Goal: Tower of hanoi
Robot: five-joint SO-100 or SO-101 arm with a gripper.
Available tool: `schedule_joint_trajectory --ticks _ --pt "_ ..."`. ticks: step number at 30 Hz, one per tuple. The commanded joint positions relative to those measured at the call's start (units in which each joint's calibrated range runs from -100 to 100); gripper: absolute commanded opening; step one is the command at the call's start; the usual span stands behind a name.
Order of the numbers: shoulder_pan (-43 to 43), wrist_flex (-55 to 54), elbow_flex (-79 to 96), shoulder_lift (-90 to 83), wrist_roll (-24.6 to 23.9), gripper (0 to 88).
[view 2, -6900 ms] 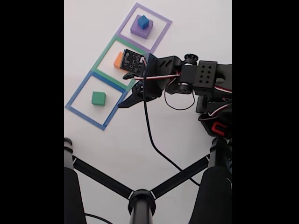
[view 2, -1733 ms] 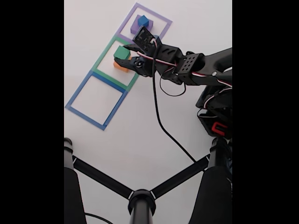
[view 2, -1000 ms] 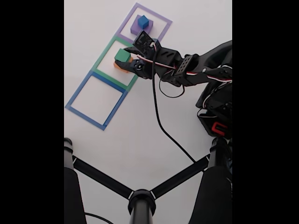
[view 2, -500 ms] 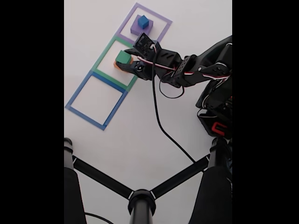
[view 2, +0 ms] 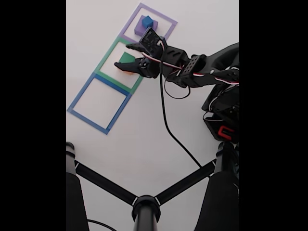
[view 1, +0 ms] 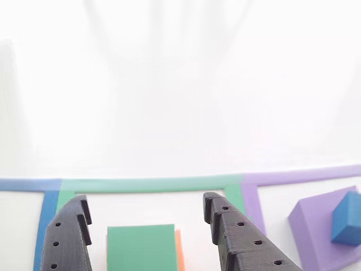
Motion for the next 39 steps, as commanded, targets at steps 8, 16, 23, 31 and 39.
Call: schedule_joint_trajectory --ticks 8,16,23,31,39 --pt "3.0 59.9 -23.0 -29.1 0.0 0.1" --pt "6.5 102.3 -54.8 -30.6 0.0 0.0" --pt "12.2 116.0 -69.2 -30.1 0.0 0.0" --pt "17.5 118.3 -70.9 -29.7 0.0 0.0" --pt "20.0 108.3 -57.2 -31.4 0.0 13.0"
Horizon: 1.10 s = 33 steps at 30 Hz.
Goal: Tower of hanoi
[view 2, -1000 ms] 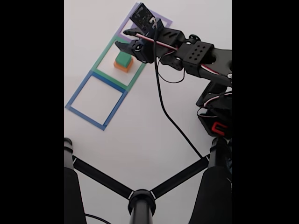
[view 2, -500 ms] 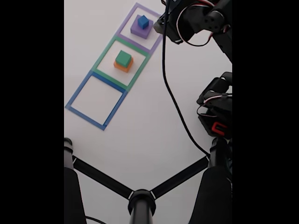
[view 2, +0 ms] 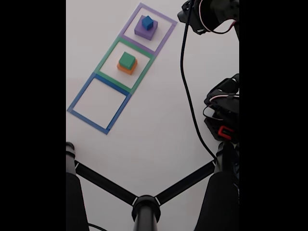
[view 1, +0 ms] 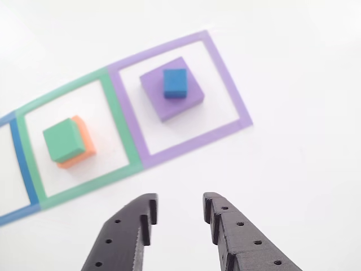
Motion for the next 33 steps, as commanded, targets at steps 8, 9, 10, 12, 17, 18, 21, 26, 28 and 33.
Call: schedule_joint_trajectory --ticks 8,9,10,12,17,18,21,26,28,33 --pt "1.7 -35.7 28.7 -2.3 0.0 21.3" --pt "1.7 -39.8 31.6 -2.2 0.0 21.9" --pt "1.5 -44.1 34.4 -2.0 0.0 22.2" --pt "1.5 -52.9 40.1 -0.8 0.0 22.6" --pt "2.4 -80.0 53.2 6.9 0.0 24.7" --pt "2.6 -84.9 54.9 8.9 0.0 25.2" --pt "3.0 -95.9 58.2 14.6 0.0 26.9" --pt "2.7 -111.1 60.5 24.2 0.0 29.5" --pt "2.6 -114.7 60.4 27.4 0.0 29.6" --pt "2.0 -121.9 59.2 34.8 0.0 28.9"
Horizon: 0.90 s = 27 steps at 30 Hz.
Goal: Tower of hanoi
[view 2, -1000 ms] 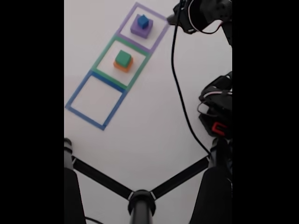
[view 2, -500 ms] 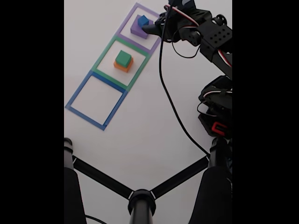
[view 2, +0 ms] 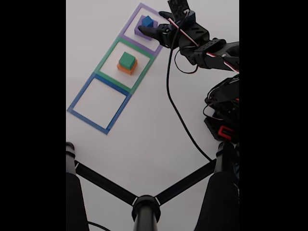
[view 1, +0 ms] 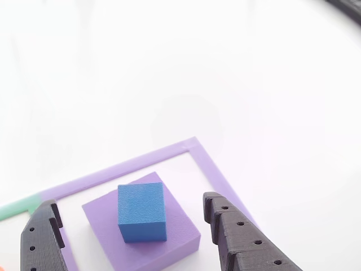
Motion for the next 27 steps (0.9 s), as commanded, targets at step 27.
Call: schedule_joint_trajectory --ticks 27 --pt "-2.3 -17.4 -8.1 21.3 0.0 17.3"
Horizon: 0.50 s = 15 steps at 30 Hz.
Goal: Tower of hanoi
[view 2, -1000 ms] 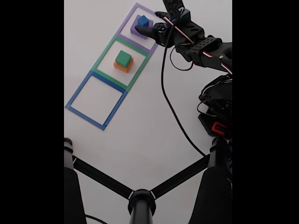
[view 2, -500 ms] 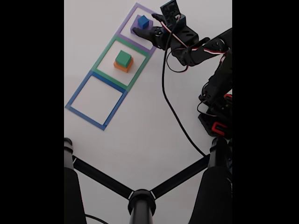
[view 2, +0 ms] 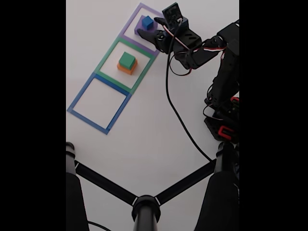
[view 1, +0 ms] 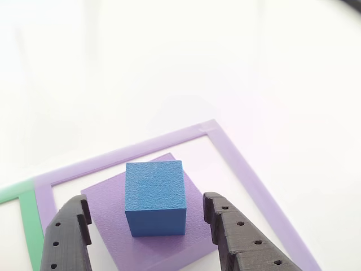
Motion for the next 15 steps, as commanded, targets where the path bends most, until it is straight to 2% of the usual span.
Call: schedule_joint_trajectory --ticks 1,15 --pt "-0.9 -1.4 -2.3 -0.2 0.0 16.2" --pt "-1.4 -1.4 -4.0 1.6 0.0 4.4"
